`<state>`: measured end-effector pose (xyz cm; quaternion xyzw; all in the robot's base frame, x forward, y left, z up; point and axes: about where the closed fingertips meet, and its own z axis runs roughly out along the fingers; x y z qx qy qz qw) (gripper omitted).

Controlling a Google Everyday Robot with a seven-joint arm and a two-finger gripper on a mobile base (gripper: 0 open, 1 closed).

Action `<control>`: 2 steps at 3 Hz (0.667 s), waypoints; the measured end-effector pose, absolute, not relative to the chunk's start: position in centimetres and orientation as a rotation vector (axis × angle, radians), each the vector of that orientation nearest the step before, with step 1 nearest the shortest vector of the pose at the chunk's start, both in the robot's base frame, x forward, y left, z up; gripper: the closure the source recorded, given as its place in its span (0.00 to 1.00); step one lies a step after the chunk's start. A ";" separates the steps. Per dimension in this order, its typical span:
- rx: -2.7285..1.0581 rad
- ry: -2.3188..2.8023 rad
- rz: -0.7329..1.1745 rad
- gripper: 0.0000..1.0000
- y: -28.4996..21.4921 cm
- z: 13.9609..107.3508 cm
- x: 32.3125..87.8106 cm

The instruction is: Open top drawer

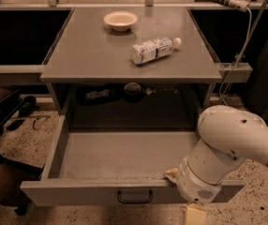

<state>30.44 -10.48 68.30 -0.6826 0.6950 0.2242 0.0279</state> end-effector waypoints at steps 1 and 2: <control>-2.069 2.200 0.707 0.00 -11.1 69.0 28.1; -2.069 2.200 0.707 0.00 -11.1 69.0 28.1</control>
Offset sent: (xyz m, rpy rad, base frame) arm -0.1292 -0.0285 0.0350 -0.0701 0.1416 -0.1654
